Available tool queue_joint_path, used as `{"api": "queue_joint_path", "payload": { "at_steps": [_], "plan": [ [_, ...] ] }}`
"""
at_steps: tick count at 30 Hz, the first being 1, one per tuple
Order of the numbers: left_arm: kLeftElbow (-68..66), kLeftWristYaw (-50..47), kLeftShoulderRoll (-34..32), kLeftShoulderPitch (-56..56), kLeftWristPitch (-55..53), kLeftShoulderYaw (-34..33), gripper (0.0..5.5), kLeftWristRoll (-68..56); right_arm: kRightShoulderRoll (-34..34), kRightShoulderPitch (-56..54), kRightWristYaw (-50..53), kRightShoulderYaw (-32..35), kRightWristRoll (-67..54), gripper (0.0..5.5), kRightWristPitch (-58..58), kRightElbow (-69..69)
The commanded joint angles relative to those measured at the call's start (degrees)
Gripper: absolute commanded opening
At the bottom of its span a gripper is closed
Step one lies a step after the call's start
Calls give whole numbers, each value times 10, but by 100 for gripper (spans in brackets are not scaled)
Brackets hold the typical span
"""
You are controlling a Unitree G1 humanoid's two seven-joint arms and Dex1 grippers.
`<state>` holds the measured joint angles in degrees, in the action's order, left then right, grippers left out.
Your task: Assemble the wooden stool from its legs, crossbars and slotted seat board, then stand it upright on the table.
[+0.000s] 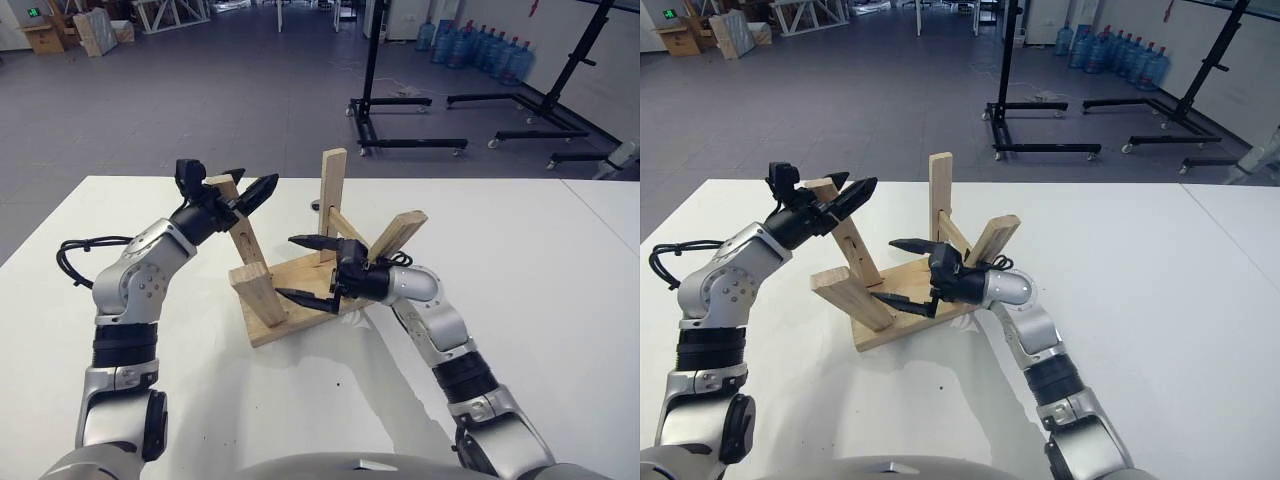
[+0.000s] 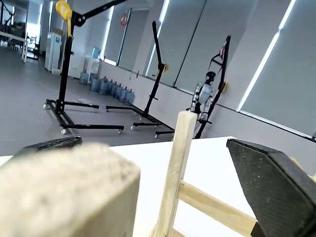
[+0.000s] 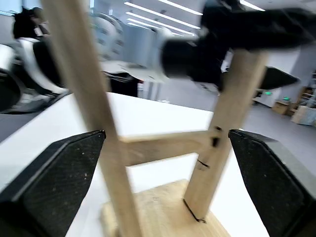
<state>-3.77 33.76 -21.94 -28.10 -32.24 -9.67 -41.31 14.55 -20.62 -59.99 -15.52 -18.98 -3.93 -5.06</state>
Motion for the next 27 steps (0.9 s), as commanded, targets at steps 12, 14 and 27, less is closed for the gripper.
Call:
{"api": "queue_joint_path", "payload": {
  "at_steps": [12, 14, 27],
  "plan": [
    [-331, 211, -11, -213, 103, 17, 540, 94, 258, -182, 43, 322, -412, 460, -315, -158],
    [-388, 246, 0, -249, 117, 26, 540, 110, 250, -186, 44, 322, -375, 460, -292, -77],
    [-194, 429, -456, -242, -113, -174, 540, 28, 354, 9, -5, 461, -311, 460, -308, 117]
  ]
}}
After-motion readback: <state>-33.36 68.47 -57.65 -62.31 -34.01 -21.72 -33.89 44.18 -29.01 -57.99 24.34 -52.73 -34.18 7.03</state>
